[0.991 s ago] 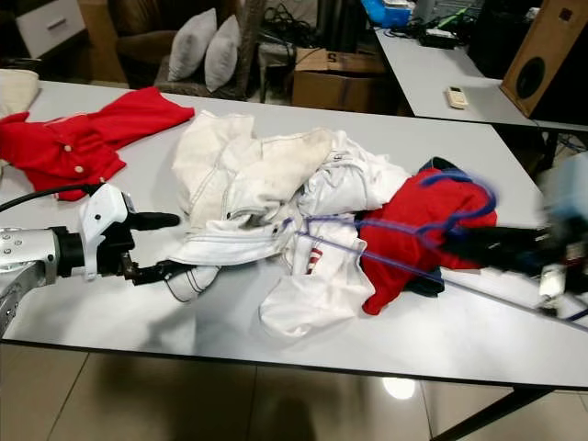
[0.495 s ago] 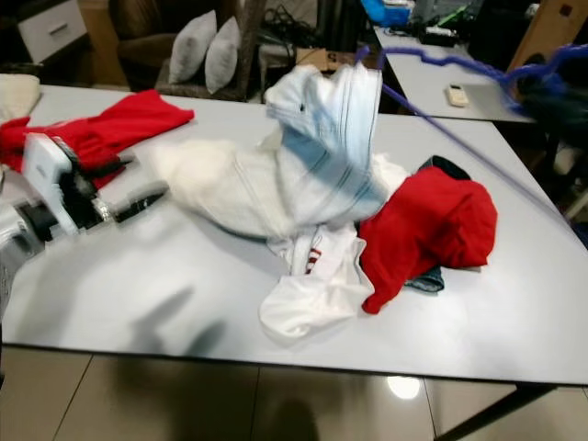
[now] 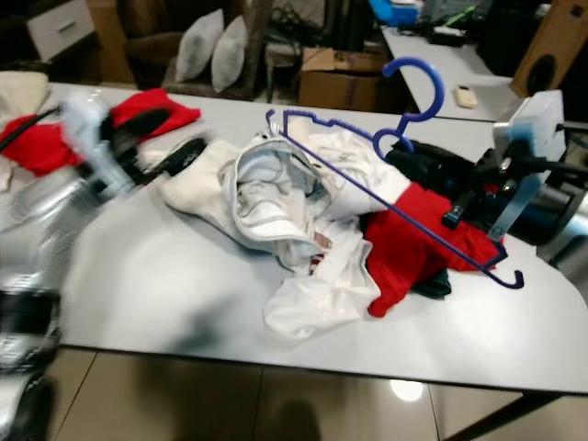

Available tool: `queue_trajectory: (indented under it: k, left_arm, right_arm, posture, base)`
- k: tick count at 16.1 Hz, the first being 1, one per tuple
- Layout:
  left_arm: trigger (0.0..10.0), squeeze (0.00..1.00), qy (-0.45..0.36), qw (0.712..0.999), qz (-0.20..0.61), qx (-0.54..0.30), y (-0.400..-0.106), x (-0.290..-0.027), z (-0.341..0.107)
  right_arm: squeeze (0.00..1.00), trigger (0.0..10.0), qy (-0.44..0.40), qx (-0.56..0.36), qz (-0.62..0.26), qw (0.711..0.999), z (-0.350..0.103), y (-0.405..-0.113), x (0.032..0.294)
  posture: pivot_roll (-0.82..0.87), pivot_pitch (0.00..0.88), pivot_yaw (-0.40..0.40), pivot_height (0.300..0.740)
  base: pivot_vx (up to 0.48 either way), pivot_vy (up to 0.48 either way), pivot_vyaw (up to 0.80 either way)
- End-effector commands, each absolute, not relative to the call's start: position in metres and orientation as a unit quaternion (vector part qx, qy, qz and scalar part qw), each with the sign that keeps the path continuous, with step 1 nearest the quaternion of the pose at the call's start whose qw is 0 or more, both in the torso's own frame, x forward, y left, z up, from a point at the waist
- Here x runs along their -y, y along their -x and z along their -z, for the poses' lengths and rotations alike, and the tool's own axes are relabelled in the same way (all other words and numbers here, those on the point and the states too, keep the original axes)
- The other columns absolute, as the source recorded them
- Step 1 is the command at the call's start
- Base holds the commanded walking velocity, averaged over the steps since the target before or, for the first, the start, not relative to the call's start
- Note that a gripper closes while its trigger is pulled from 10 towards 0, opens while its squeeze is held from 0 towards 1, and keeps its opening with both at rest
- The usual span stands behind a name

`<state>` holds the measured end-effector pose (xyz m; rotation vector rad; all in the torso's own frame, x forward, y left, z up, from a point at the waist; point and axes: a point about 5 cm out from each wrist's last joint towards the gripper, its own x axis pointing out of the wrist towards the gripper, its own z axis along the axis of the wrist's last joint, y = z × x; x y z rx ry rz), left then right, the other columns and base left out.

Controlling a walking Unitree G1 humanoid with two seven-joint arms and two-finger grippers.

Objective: Hang hanger

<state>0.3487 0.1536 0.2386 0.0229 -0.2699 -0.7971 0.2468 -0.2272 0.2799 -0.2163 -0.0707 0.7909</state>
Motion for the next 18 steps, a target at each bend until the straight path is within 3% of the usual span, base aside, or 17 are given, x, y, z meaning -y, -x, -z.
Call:
queue_trajectory:
  k: [1,3,5,8,11,13,14,16,18]
  left_arm:
    - [10.0,0.97,0.001,0.893,0.434,0.118,-0.35,-0.13,-0.236]
    - [10.0,0.93,0.003,0.882,0.463,0.09,-0.355,-0.098,-0.219]
    - [10.0,0.87,-0.057,0.893,0.445,0.027,-0.362,-0.076,-0.185]
    - [10.0,0.87,-0.092,0.921,0.374,0.048,-0.372,-0.091,-0.184]
    - [10.0,0.86,-0.056,0.884,0.453,0.098,-0.358,-0.099,-0.188]
    - [10.0,0.86,-0.054,0.843,0.527,0.093,-0.346,-0.104,-0.186]
    - [10.0,0.86,-0.081,0.824,0.555,0.08,-0.342,-0.106,-0.185]
    - [10.0,0.83,-0.171,0.818,0.548,0.046,-0.343,-0.118,-0.178]
    - [10.0,0.83,-0.273,0.852,0.446,0.032,-0.358,-0.138,-0.174]
  right_arm:
    - [0.0,10.0,0.123,0.034,-0.385,0.914,-0.283,-0.246,0.223]
    - [0.0,10.0,0.165,0.0,-0.395,0.904,-0.275,-0.243,0.217]
    - [0.0,10.0,0.193,-0.019,-0.417,0.888,-0.27,-0.237,0.21]
    - [0.0,10.0,0.205,-0.035,-0.407,0.89,-0.272,-0.227,0.218]
    - [0.0,10.0,0.228,-0.072,-0.405,0.883,-0.27,-0.218,0.235]
    - [0.0,10.0,0.274,-0.135,-0.438,0.845,-0.272,-0.211,0.252]
    - [0.0,10.0,0.298,-0.136,-0.434,0.839,-0.28,-0.215,0.257]
    - [0.0,10.0,0.333,-0.099,-0.417,0.84,-0.303,-0.229,0.26]
    - [0.0,10.0,0.346,-0.067,-0.427,0.833,-0.312,-0.237,0.253]
  posture:
    - [-0.18,0.0,-0.003,0.74]
    - [-0.2,0.0,0.024,0.74]
    - [-0.23,0.0,0.046,0.74]
    - [-0.25,0.0,0.074,0.74]
    - [-0.26,0.0,0.081,0.74]
    - [-0.27,0.0,0.09,0.74]
    - [-0.27,0.0,0.091,0.74]
    - [-0.27,0.0,0.087,0.74]
    - [-0.27,0.0,0.09,0.74]
  base:
    - [0.0,0.0,0.0]
    - [0.0,0.0,0.0]
    - [0.0,0.0,0.0]
    - [0.0,0.0,0.0]
    - [0.0,0.0,0.0]
    - [0.0,0.0,0.0]
    - [0.0,0.0,0.0]
    - [0.0,0.0,0.0]
    - [0.0,0.0,0.0]
